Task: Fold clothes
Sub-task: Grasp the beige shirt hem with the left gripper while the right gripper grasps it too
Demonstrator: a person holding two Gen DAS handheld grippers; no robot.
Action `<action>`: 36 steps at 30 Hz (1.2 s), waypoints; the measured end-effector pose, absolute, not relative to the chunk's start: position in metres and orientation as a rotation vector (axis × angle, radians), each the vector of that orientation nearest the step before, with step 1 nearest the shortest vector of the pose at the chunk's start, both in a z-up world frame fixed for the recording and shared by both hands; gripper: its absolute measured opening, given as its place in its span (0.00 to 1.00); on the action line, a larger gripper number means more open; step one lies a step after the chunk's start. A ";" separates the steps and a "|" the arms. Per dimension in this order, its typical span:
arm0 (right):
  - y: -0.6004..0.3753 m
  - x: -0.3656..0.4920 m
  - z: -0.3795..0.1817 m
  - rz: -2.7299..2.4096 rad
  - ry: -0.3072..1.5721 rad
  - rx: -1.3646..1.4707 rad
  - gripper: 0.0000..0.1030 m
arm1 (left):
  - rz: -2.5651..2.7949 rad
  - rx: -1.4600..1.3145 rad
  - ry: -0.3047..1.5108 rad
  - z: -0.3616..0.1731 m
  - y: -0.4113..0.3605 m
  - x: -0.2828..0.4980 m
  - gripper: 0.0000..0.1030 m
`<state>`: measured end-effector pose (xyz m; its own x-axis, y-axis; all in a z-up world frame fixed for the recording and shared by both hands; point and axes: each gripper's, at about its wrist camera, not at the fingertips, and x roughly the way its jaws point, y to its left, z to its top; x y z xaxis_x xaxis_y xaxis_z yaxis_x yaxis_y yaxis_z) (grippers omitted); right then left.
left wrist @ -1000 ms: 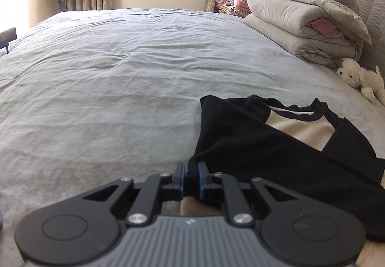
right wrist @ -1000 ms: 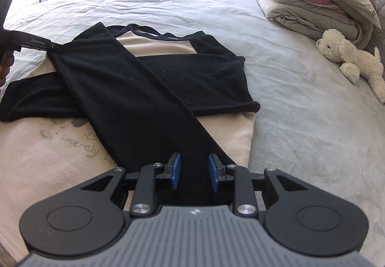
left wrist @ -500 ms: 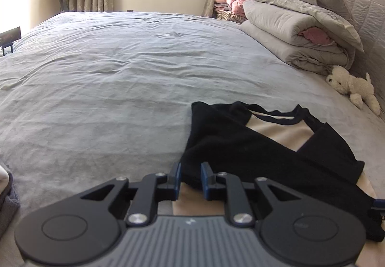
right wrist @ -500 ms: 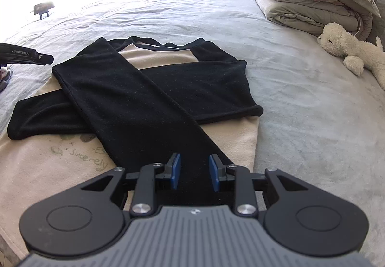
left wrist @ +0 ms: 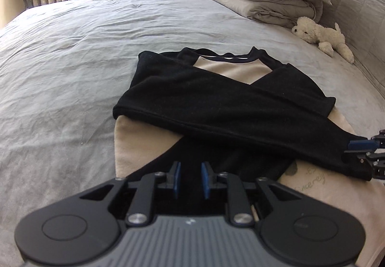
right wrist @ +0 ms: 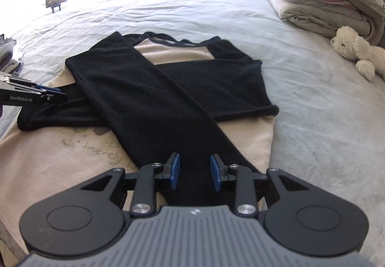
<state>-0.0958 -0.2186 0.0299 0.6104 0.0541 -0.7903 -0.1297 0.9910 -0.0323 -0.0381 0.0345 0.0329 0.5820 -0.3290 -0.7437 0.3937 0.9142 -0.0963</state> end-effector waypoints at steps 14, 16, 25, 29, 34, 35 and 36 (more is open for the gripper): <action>-0.238 -0.101 0.028 0.040 0.919 -0.053 0.32 | -0.411 0.057 0.852 0.032 0.057 -0.055 0.19; -0.240 -0.103 0.028 0.034 0.916 -0.053 0.32 | -0.411 0.050 0.852 0.032 0.062 -0.060 0.19; -0.241 -0.117 0.028 0.022 0.898 -0.070 0.33 | -0.401 0.032 0.842 0.032 0.083 -0.092 0.19; -0.239 -0.129 0.027 0.018 0.890 -0.087 0.35 | -0.387 0.019 0.837 0.032 0.090 -0.110 0.19; -0.240 -0.152 0.026 0.003 0.869 -0.093 0.37 | -0.355 -0.023 0.864 0.028 0.103 -0.141 0.25; -0.241 -0.158 0.026 -0.004 0.871 -0.087 0.37 | -0.342 -0.017 0.860 0.028 0.105 -0.149 0.25; -0.242 -0.165 0.025 -0.012 0.875 -0.081 0.37 | -0.330 -0.013 0.859 0.028 0.107 -0.156 0.27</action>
<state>-0.1649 -0.2424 0.0249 0.6414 -0.0440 -0.7659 -0.0225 0.9968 -0.0762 -0.1564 0.1072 0.0284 0.6061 -0.2903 -0.7405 0.2800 0.9493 -0.1430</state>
